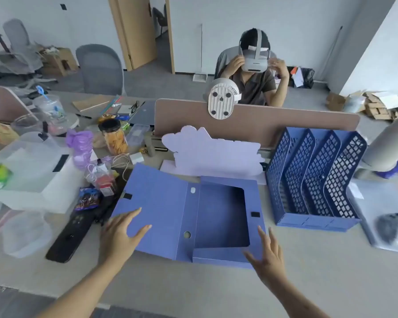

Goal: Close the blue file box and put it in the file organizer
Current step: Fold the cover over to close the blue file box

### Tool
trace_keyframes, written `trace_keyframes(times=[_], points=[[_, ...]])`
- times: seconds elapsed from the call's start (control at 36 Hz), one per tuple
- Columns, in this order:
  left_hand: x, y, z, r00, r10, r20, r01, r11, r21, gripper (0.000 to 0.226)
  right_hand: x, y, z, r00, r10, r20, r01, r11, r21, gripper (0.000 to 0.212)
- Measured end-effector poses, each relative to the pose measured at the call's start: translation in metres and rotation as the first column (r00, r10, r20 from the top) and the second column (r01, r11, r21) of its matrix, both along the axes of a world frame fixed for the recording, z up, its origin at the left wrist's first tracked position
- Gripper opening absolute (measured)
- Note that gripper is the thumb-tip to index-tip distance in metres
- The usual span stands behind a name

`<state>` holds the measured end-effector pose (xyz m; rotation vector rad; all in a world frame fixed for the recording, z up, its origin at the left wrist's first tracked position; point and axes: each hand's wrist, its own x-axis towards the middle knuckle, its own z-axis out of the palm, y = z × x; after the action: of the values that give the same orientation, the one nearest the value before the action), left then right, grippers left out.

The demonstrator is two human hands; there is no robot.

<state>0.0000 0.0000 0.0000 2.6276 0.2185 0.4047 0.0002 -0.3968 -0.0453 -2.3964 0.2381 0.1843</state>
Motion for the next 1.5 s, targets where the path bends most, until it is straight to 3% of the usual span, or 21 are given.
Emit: trace_keyframes(times=[0.11,0.19,0.31,0.39,0.53,0.58,0.94,1.08,1.17,1.25,1.39,1.5], points=[[-0.017,0.017,-0.007,0.969,0.246,-0.033,-0.246,0.969,0.010,0.094,-0.004,-0.002,-0.011,0.987,-0.015,-0.162,0.016,1.000,0.007,0.091],[-0.023,0.024,-0.008,0.933,0.333,-0.134,-0.341,0.939,-0.041,0.096,-0.002,-0.004,-0.020,0.983,0.049,-0.176,-0.043,0.998,0.039,0.088],[-0.025,0.039,-0.014,0.871,0.355,-0.340,-0.429,0.886,-0.177,0.114,0.001,-0.007,-0.027,0.984,0.113,-0.139,-0.109,0.993,0.037,0.087],[-0.026,0.046,-0.019,0.852,0.298,-0.432,-0.459,0.821,-0.340,0.107,0.002,-0.008,-0.030,0.986,0.114,-0.121,-0.111,0.993,0.028,0.089],[-0.033,0.038,-0.004,0.931,0.165,-0.325,-0.323,0.786,-0.527,0.077,0.005,-0.007,-0.033,0.992,0.093,-0.084,-0.089,0.995,0.048,0.091],[-0.035,0.036,0.003,0.955,0.104,-0.277,-0.250,0.784,-0.567,0.076,0.004,-0.008,-0.033,0.993,0.087,-0.081,-0.084,0.995,0.046,0.091],[-0.022,-0.025,0.045,0.996,-0.073,-0.042,0.030,0.773,-0.633,0.085,0.001,-0.011,-0.036,0.992,0.113,-0.063,-0.107,0.990,0.089,0.089],[-0.015,-0.051,0.052,0.984,-0.178,-0.007,0.138,0.784,-0.605,0.070,-0.001,-0.021,-0.031,0.980,0.162,-0.114,-0.151,0.983,0.105,0.086],[-0.010,-0.064,0.052,0.968,-0.251,-0.029,0.173,0.742,-0.648,0.059,0.002,-0.026,-0.030,0.973,0.202,-0.116,-0.192,0.977,0.093,0.081],[-0.003,-0.074,0.048,0.939,-0.334,-0.080,0.182,0.681,-0.709,0.069,0.008,-0.028,-0.025,0.977,0.173,-0.128,-0.148,0.972,0.184,0.074],[0.010,-0.095,0.046,0.858,-0.492,-0.149,0.177,0.555,-0.813,0.086,0.022,-0.021,0.018,0.999,-0.002,0.040,-0.013,0.933,0.360,0.063],[0.020,-0.109,0.042,0.834,-0.536,-0.132,0.217,0.538,-0.814,0.099,0.034,-0.013,0.051,0.994,-0.016,0.112,-0.042,0.864,0.501,0.055]])
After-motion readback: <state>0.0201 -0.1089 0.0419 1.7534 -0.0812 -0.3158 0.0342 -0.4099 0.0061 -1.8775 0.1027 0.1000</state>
